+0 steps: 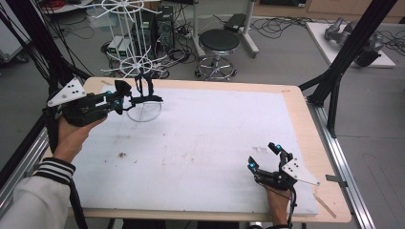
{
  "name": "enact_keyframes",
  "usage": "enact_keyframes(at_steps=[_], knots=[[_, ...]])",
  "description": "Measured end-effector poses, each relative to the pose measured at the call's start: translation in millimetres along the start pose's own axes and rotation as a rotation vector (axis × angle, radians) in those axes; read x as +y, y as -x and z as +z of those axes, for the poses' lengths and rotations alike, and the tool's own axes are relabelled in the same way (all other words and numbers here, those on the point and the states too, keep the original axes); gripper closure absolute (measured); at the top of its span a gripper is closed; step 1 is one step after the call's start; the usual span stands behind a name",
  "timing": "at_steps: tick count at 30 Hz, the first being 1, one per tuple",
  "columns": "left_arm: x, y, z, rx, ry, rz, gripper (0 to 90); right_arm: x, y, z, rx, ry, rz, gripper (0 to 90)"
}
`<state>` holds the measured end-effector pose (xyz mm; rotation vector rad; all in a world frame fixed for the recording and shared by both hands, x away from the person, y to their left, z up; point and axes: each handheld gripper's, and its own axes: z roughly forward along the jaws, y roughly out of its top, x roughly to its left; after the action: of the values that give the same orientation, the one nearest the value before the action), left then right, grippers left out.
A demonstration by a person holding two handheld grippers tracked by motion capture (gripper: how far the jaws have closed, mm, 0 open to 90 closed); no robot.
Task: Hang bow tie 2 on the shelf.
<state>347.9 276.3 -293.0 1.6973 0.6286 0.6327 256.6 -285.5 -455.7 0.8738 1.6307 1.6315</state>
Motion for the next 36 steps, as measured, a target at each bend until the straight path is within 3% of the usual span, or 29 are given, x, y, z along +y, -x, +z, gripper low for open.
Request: enact_keyframes(at_steps=[15,25,36], knots=[[-1.1,-8.9,-12.6,0.075,-0.011,-0.013,75.4,0.0,-0.1,0.0,-0.003,0.002,0.001,10.3],[2.9,-19.5,-14.2,0.136,-0.015,-0.024,75.4,-0.1,-0.2,0.0,-0.004,0.003,0.000,10.3],[7.7,-25.5,-9.3,0.167,-0.011,-0.031,75.4,-0.1,0.0,0.0,-0.003,0.004,0.000,10.3]])
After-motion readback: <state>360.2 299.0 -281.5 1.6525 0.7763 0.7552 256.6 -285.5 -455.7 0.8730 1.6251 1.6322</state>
